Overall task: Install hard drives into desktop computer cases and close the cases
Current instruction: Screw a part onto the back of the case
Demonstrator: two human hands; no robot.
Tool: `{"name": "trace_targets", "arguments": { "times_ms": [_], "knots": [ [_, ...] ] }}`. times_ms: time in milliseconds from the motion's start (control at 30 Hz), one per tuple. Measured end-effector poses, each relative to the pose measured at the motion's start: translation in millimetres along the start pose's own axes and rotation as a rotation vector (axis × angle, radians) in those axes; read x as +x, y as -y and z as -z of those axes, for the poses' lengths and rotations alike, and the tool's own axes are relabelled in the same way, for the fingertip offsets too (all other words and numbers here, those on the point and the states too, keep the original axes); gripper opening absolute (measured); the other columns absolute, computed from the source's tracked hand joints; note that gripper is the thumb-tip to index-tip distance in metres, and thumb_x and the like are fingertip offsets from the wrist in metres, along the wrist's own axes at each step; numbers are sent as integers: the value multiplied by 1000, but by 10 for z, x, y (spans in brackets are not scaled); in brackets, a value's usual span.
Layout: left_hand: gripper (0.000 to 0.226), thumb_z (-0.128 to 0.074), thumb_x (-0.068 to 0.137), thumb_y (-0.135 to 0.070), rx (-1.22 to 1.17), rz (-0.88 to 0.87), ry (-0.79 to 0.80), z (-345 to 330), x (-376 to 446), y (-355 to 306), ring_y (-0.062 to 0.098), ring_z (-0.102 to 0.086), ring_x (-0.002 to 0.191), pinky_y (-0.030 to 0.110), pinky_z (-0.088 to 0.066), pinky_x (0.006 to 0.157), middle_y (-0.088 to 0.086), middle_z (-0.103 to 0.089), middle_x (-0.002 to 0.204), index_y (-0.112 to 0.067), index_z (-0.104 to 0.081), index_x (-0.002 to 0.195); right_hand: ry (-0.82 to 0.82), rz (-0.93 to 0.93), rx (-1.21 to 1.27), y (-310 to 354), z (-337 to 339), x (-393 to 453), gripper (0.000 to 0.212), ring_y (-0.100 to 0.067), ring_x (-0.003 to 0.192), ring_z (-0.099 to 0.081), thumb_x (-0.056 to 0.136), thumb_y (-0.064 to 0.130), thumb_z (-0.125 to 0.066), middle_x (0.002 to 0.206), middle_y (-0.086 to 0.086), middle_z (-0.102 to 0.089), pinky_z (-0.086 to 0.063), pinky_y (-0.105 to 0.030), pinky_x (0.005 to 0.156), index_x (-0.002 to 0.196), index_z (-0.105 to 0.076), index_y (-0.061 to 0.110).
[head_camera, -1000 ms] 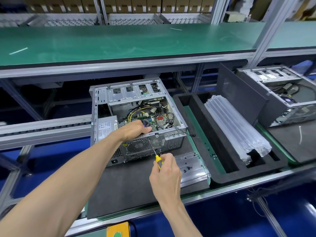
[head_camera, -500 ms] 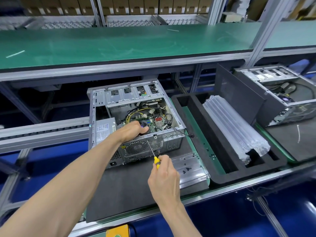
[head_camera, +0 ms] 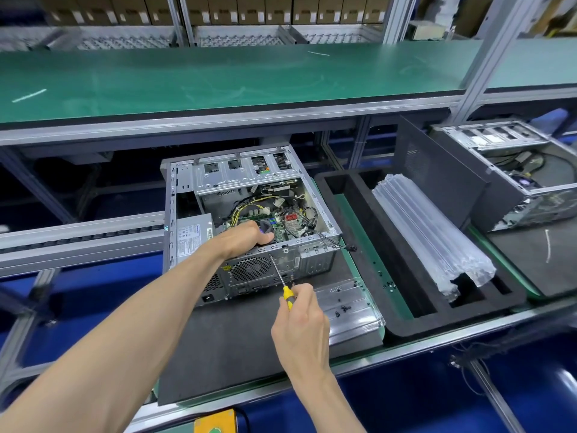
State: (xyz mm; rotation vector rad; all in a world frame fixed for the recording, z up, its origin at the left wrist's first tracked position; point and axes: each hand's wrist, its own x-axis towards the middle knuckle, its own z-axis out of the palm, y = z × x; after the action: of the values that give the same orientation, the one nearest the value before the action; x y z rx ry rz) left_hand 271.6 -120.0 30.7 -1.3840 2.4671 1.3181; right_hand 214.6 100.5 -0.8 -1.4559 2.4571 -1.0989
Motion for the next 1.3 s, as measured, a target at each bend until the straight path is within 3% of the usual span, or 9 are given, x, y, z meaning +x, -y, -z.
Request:
{"name": "trace_targets", "arguments": {
  "times_ms": [167, 367, 567, 667, 767, 933, 1033, 1167, 1300],
  "knots": [
    [51, -52, 102, -42, 10, 9, 1, 9, 17, 12, 19, -24, 54, 37, -21, 67, -1, -29, 56, -17, -32, 62, -7, 13, -212, 65, 5, 45, 27, -24, 34, -52, 86, 18, -74, 45, -3, -54, -20, -25, 40, 67, -56, 11],
    [41, -52, 100, -48, 6, 41, -6, 5, 56, 37, 21, -33, 77, 39, -24, 72, 7, -34, 78, -14, -38, 82, 39, -101, 106, -31, -44, 11, 15, -29, 75, -59, 96, 21, -60, 89, -2, -60, -34, -35, 60, 99, -46, 17],
    [51, -53, 100, -46, -1, 36, -15, -3, 77, 41, 16, -23, 50, 38, -20, 64, -10, -26, 51, -18, -28, 66, 11, -7, -119, 4, -63, 19, 26, -33, 54, -62, 101, 25, -58, 62, -10, -65, -24, -30, 51, 82, -61, 7],
    [50, -53, 101, -43, -3, 28, -18, -3, 59, 19, 15, -24, 52, 37, -21, 68, -8, -26, 54, -17, -27, 67, 110, -87, -80, -3, -62, 31, 32, -33, 77, -64, 107, 33, -36, 85, -10, -68, -30, -36, 60, 98, -56, 11],
    [48, -52, 103, -42, -3, 21, -11, -9, 51, 10, 18, -25, 59, 36, -22, 68, -3, -27, 62, -15, -30, 69, 59, -161, 148, -4, -39, 16, 17, -27, 84, -61, 98, 26, -58, 96, -4, -62, -37, -38, 65, 104, -46, 15],
    [52, -52, 103, -40, -24, 12, -3, -5, 54, 25, 11, -21, 44, 37, -19, 63, -11, -24, 48, -19, -26, 64, -9, -110, -49, 53, -50, -1, 30, -36, 66, -63, 105, 30, -49, 72, -12, -67, -23, -34, 57, 88, -58, 7],
    [53, -52, 103, -41, -9, 15, -7, -13, 69, 29, 7, -21, 38, 38, -20, 63, -11, -25, 40, -18, -25, 64, 64, -129, -120, 50, -61, 7, 37, -34, 74, -64, 108, 33, -34, 80, -11, -68, -25, -35, 60, 93, -58, 9],
    [53, -52, 102, -42, -14, 11, 0, -10, 80, 45, 8, -21, 38, 38, -19, 62, -11, -25, 40, -18, -25, 64, 26, -176, 139, 58, -38, 6, 17, -27, 77, -57, 97, 22, -60, 90, -2, -61, -30, -35, 63, 100, -44, 18],
    [54, -52, 101, -46, -2, 7, -3, -13, 76, 53, 7, -21, 37, 37, -19, 62, -12, -26, 39, -18, -25, 64, 0, -141, 43, 61, -55, -18, 18, -32, 67, -58, 102, 27, -54, 74, -6, -63, -23, -36, 58, 93, -52, 12]
  ]
}}
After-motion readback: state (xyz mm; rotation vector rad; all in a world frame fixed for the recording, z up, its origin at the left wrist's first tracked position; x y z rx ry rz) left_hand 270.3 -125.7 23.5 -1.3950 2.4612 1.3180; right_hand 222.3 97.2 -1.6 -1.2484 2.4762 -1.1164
